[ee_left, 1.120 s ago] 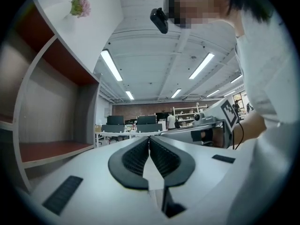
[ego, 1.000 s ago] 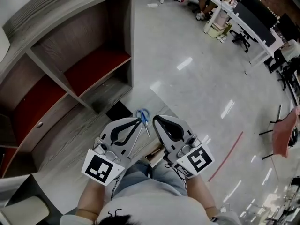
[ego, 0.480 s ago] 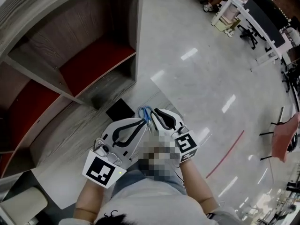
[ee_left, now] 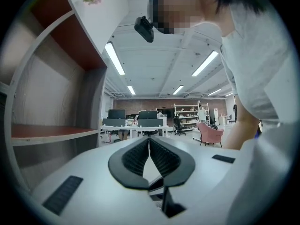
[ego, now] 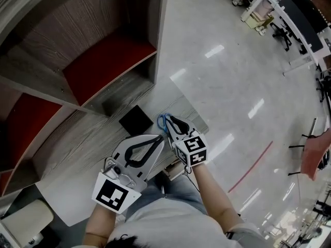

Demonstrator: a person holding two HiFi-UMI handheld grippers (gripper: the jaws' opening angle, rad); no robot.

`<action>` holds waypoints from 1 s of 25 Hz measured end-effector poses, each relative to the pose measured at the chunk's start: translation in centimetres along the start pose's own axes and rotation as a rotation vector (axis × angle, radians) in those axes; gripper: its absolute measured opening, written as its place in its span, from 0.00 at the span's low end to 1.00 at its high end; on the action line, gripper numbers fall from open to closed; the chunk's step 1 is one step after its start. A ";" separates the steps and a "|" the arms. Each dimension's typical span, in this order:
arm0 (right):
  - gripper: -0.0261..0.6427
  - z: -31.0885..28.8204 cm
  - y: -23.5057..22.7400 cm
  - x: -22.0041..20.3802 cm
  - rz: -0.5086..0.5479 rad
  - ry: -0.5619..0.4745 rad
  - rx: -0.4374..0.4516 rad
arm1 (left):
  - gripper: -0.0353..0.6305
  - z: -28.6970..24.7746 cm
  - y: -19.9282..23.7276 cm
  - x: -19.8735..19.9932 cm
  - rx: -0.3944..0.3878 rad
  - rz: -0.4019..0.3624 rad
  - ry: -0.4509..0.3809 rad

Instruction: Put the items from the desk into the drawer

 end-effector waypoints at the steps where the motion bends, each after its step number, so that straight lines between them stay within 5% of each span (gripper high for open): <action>1: 0.15 -0.4 -0.1 -0.5 -0.003 0.019 -0.005 | 0.07 0.0 0.1 -0.2 0.001 0.006 0.001; 25: 0.22 -5.6 1.0 -3.4 0.039 0.321 -0.031 | 0.07 1.0 1.5 -2.2 0.050 0.054 0.016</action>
Point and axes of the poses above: the fingertips, and each gripper's own axes: z backward along the fingers, y to its left, x out of its top, the point moved 2 cm from there along z, backward along the fingers, and after that the axes turned 10 degrees about y, right-handed, at the moved point
